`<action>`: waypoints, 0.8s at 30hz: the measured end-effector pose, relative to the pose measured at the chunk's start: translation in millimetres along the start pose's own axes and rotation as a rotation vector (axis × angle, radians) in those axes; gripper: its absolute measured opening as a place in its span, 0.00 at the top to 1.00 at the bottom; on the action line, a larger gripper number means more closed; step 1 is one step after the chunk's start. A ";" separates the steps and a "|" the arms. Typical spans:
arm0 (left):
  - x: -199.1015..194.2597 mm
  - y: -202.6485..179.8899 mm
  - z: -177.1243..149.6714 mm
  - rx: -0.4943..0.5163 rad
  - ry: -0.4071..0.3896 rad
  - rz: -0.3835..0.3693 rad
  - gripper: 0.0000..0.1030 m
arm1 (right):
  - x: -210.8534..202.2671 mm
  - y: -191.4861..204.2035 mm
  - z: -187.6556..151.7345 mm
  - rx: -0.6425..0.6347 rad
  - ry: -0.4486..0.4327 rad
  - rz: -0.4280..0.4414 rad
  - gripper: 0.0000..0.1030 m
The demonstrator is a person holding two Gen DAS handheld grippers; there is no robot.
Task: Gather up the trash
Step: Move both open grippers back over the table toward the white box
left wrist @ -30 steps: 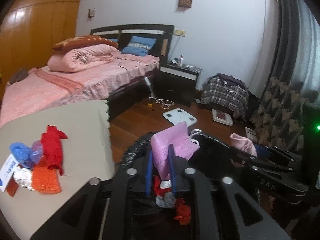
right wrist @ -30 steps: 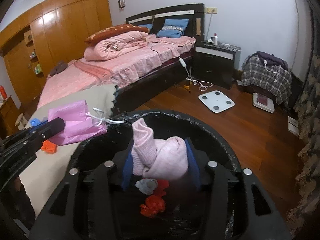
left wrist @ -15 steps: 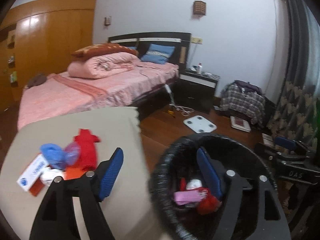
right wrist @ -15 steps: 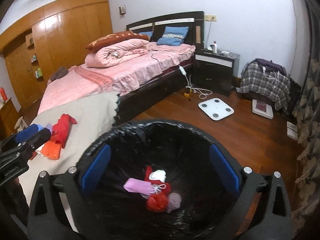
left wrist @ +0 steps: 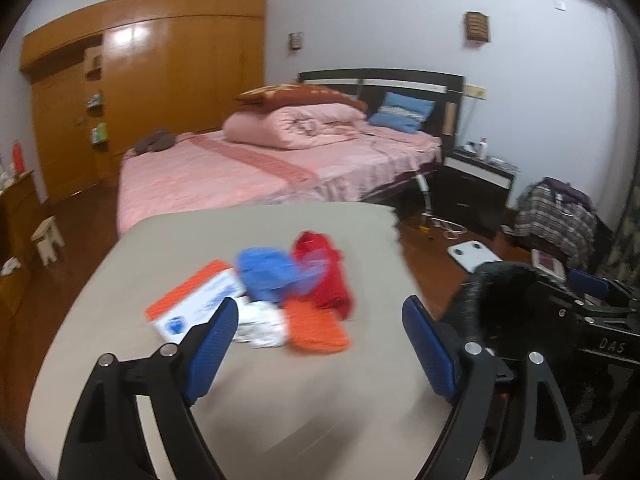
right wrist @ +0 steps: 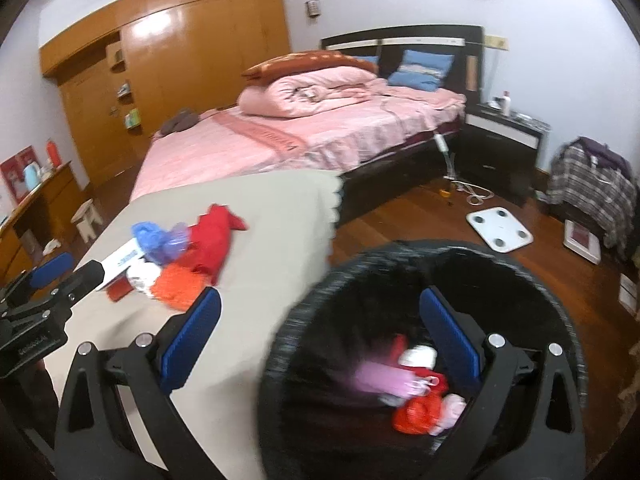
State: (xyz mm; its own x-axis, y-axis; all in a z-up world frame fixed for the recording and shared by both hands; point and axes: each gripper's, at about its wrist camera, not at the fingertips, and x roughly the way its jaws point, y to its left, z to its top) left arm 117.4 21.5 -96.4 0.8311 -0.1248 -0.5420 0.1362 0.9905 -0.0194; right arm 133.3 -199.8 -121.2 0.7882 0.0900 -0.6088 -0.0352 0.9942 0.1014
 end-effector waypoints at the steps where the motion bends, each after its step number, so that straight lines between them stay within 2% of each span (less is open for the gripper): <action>1: 0.1 9.8 -1.9 -0.010 0.000 0.019 0.20 | 5.2 8.4 0.9 -0.007 0.002 0.012 0.06; 5: 7.4 48.2 -7.3 -0.048 0.010 0.095 0.20 | 24.8 36.0 3.6 -0.029 0.016 0.042 0.06; 12: 28.8 101.5 -18.9 -0.098 0.037 0.180 0.20 | 53.9 73.9 7.5 -0.067 0.043 0.080 0.06; 18: 49.1 126.0 -26.1 -0.121 0.063 0.187 0.20 | 73.4 91.2 6.2 -0.092 0.065 0.094 0.06; 24: 66.2 139.8 -30.9 -0.145 0.088 0.162 0.21 | 88.5 101.4 3.6 -0.110 0.084 0.097 0.06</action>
State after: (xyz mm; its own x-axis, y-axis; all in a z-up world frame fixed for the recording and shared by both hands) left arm 174.8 153.6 -161.0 0.7845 0.0354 -0.6192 -0.0793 0.9959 -0.0436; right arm 201.7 -91.3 -162.0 0.7237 0.1863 -0.6645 -0.1794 0.9806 0.0796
